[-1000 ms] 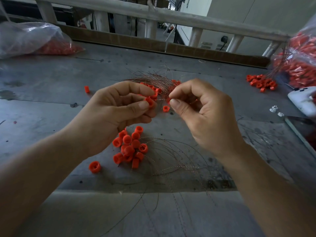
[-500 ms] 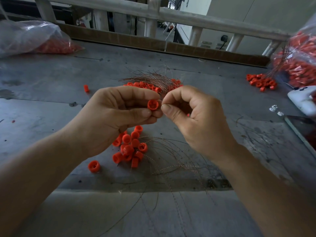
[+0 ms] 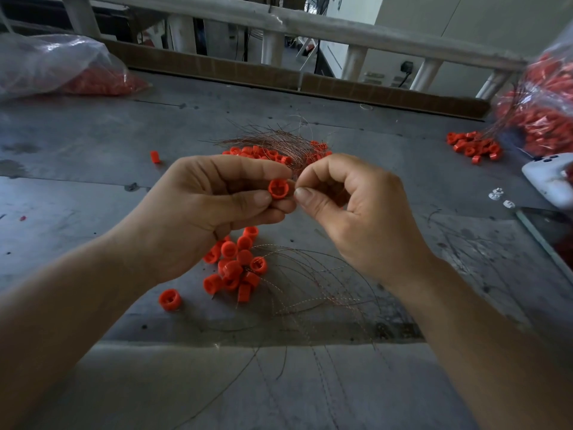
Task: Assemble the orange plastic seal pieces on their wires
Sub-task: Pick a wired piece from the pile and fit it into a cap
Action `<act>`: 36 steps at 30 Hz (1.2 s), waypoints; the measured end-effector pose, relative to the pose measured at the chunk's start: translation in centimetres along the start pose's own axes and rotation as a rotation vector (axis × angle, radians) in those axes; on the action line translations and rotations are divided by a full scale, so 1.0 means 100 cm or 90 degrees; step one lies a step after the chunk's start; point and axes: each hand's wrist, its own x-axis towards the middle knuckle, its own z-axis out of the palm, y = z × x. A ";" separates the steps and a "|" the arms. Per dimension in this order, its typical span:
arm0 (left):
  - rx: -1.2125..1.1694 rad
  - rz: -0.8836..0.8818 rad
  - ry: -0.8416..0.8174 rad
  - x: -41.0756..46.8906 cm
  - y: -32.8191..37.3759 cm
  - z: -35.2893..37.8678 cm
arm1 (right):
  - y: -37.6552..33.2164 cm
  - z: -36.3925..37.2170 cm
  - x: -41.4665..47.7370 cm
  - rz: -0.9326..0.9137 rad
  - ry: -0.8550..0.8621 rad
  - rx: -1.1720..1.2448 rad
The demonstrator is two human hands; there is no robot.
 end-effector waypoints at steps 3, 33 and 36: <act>0.003 0.007 -0.017 0.000 -0.002 -0.001 | 0.000 0.000 0.000 0.006 -0.002 0.006; 0.090 0.020 -0.059 0.008 -0.024 -0.023 | 0.002 -0.001 0.001 0.099 -0.069 0.221; 0.097 0.012 -0.054 0.009 -0.026 -0.026 | 0.013 -0.009 0.007 0.106 -0.031 0.136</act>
